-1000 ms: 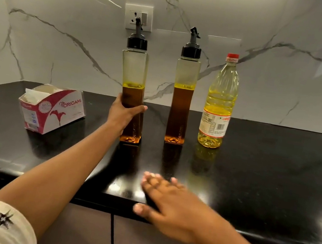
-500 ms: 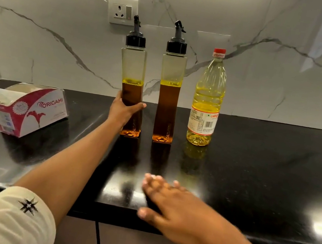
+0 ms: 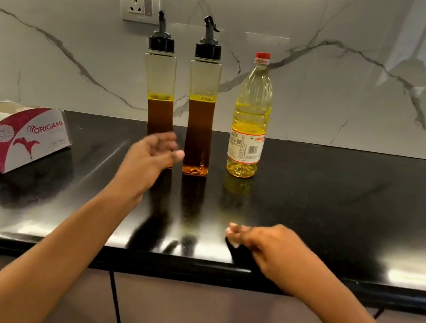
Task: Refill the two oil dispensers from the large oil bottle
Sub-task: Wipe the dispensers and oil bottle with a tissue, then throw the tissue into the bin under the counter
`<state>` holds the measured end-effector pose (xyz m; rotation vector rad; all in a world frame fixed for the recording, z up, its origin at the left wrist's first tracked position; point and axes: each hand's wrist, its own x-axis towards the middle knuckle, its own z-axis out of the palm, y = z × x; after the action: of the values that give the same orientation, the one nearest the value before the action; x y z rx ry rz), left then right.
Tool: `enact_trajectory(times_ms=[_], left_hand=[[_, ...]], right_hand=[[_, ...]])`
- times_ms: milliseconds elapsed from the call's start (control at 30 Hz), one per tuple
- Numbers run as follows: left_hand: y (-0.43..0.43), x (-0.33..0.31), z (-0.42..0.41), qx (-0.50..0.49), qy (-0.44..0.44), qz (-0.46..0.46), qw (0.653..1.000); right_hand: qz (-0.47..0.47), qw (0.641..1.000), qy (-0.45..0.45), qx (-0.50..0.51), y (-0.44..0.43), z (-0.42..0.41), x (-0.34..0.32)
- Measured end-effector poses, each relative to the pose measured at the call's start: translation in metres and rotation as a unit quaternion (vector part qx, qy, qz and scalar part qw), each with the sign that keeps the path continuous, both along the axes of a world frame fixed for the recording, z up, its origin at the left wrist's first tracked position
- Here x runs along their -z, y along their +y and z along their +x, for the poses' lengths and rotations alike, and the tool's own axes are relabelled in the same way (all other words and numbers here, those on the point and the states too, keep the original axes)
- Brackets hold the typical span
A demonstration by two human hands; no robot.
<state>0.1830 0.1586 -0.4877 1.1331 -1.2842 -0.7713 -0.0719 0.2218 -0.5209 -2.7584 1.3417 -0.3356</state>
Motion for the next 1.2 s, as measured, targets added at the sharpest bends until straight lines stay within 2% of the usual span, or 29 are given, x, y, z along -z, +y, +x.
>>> enact_trajectory(times_ms=[100,167,200,267,333,400,467,567,767,833,933,967,1033,1133,1200], left_hand=[[0.024,0.014,-0.034,0.132,-0.051,0.070,0.987],[0.033,0.020,-0.055,0.195,-0.061,0.101,0.974],[0.037,0.022,-0.064,0.213,-0.051,0.106,0.970],[0.044,0.025,-0.072,0.236,0.002,0.093,0.967],[0.052,0.026,-0.070,0.234,0.075,0.065,0.967],[0.061,0.028,-0.061,0.205,0.138,0.037,0.968],[0.071,0.030,-0.048,0.155,0.186,0.012,0.970],[0.089,0.034,-0.025,0.090,0.222,-0.011,0.971],[0.149,0.048,0.043,-0.034,0.214,-0.048,0.975],[0.174,0.065,0.068,-0.078,0.223,-0.038,0.971],[0.209,0.103,0.098,-0.114,0.269,0.031,0.956],[0.222,0.118,0.107,-0.117,0.298,0.057,0.946],[0.244,0.147,0.120,-0.123,0.335,0.101,0.928],[0.267,0.193,0.132,-0.201,0.317,0.147,0.915],[0.270,0.222,0.135,-0.263,0.319,0.172,0.894]], right_hand=[[-0.059,0.986,-0.117,0.108,-0.006,-0.014,-0.003],[-0.001,0.950,-0.280,0.138,-0.012,-0.010,-0.002],[0.064,0.912,-0.383,0.134,-0.014,-0.004,-0.003],[0.184,0.806,-0.556,0.091,-0.012,0.009,-0.006],[0.249,0.720,-0.645,0.050,-0.009,0.025,-0.007],[0.268,0.684,-0.678,0.031,-0.004,0.041,-0.008],[0.255,0.689,-0.678,0.032,0.000,0.059,-0.008],[0.244,0.718,-0.652,0.018,0.011,0.088,-0.009],[0.294,0.778,-0.541,-0.121,0.050,0.151,-0.001],[0.300,0.804,-0.494,-0.139,0.065,0.181,0.012],[0.304,0.835,-0.442,-0.121,0.079,0.223,0.044],[0.330,0.835,-0.426,-0.112,0.084,0.237,0.058],[0.413,0.811,-0.406,-0.083,0.089,0.257,0.089],[0.530,0.767,-0.359,-0.029,0.098,0.289,0.138],[0.562,0.757,-0.333,0.019,0.100,0.306,0.168]])
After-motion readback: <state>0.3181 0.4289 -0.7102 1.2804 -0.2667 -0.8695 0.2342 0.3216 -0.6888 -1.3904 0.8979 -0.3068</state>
